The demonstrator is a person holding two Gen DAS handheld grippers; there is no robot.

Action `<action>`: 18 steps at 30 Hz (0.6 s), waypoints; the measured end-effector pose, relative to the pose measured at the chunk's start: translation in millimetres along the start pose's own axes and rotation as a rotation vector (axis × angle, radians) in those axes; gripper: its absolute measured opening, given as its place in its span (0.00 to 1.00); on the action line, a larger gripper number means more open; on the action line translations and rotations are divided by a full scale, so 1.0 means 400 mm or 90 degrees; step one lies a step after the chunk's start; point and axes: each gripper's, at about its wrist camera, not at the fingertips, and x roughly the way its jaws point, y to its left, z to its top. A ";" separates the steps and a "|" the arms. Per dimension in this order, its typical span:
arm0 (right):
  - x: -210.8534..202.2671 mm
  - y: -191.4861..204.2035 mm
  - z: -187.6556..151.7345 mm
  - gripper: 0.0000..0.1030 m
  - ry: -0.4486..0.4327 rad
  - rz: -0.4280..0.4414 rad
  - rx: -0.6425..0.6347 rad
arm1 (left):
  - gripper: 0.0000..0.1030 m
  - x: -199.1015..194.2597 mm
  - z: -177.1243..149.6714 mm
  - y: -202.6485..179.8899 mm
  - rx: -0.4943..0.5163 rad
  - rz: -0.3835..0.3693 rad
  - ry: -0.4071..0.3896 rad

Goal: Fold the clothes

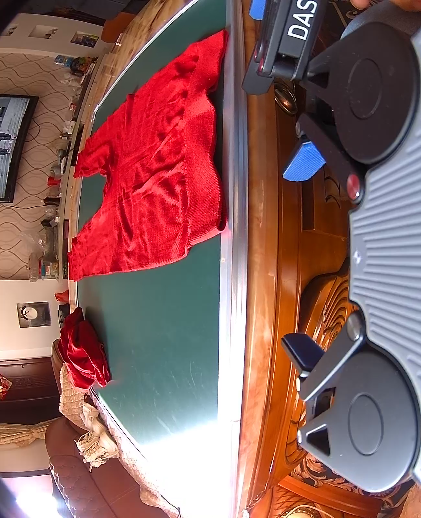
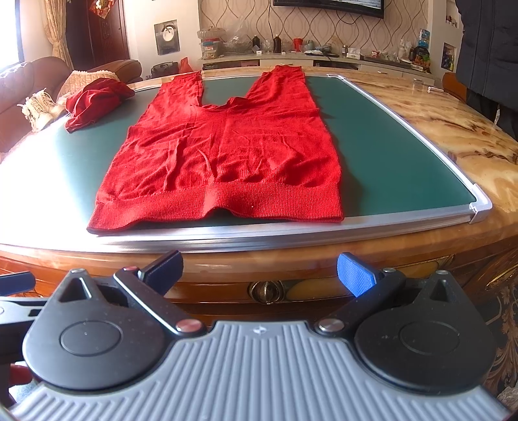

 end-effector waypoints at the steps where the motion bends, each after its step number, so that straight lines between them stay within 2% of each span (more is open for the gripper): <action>1: -0.001 -0.001 0.000 1.00 -0.001 0.002 0.001 | 1.00 0.000 0.000 0.000 -0.001 -0.001 0.000; 18: -0.013 0.003 -0.003 1.00 -0.015 -0.023 0.000 | 1.00 -0.003 0.004 0.004 -0.003 -0.004 0.000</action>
